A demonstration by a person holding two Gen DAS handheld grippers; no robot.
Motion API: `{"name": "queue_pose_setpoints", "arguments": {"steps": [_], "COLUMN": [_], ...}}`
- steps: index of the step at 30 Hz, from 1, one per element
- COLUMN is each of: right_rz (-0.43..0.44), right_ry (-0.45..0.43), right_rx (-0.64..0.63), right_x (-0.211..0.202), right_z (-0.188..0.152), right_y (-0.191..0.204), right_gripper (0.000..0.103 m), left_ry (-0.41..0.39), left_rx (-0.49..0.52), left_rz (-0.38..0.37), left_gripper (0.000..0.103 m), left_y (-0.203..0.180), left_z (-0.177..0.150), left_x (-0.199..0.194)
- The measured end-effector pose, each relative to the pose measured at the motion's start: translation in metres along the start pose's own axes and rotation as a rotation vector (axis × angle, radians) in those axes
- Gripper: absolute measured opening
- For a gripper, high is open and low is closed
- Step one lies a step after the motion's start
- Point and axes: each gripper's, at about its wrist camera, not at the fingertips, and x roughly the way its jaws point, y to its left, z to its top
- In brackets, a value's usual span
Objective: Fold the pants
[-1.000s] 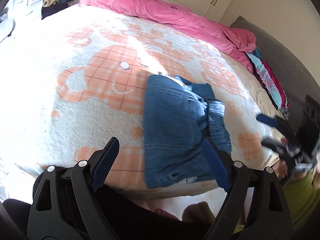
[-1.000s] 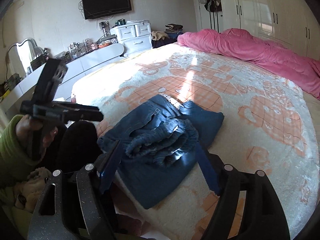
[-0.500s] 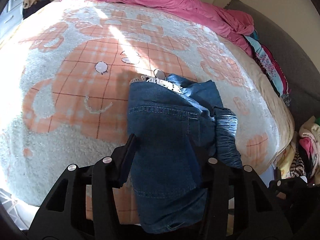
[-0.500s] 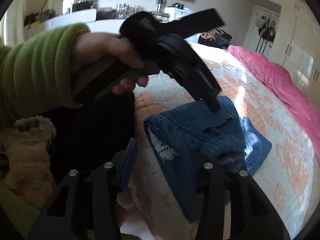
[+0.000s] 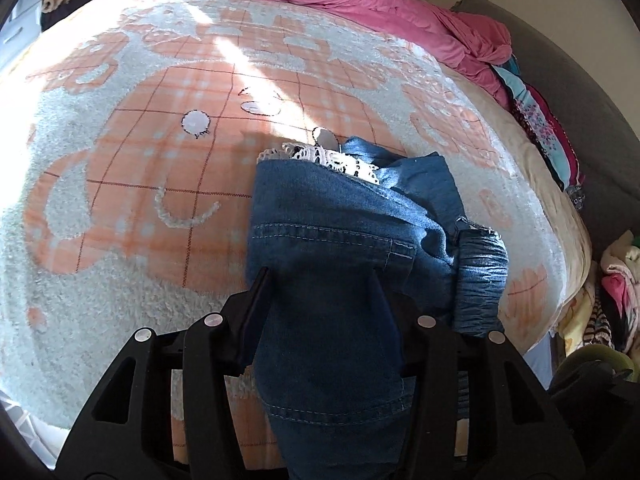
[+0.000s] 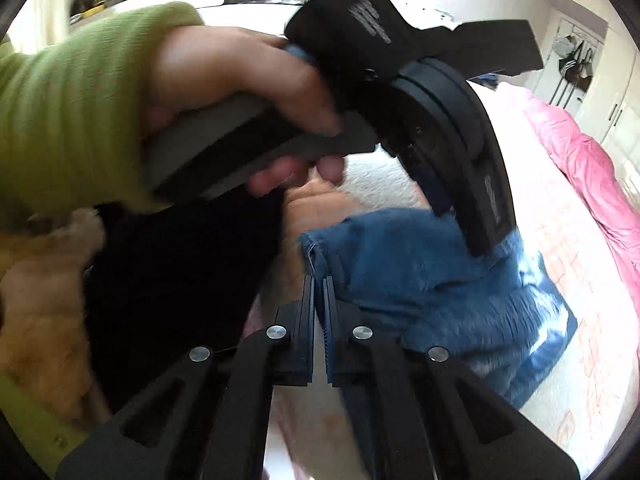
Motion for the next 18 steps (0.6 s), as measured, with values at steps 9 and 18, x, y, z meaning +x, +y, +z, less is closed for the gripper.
{"name": "queue_pose_setpoints", "arguments": {"steps": [9,18], "right_rz": [-0.002,0.014], "right_ry": [0.031,-0.012], "right_rx": [0.125,0.205], "right_x": [0.021,0.004], "right_z": [-0.018,-0.016], "right_y": [-0.013,-0.024], "right_gripper": [0.003,0.015], "left_ry": [-0.044,-0.060], "left_rx": [-0.003,0.000], "left_rz": [-0.001,0.010], "left_gripper": [0.043,0.047], "left_y": [-0.002,-0.007], "left_z": [-0.009,-0.014], "left_x": [-0.005,-0.012]}}
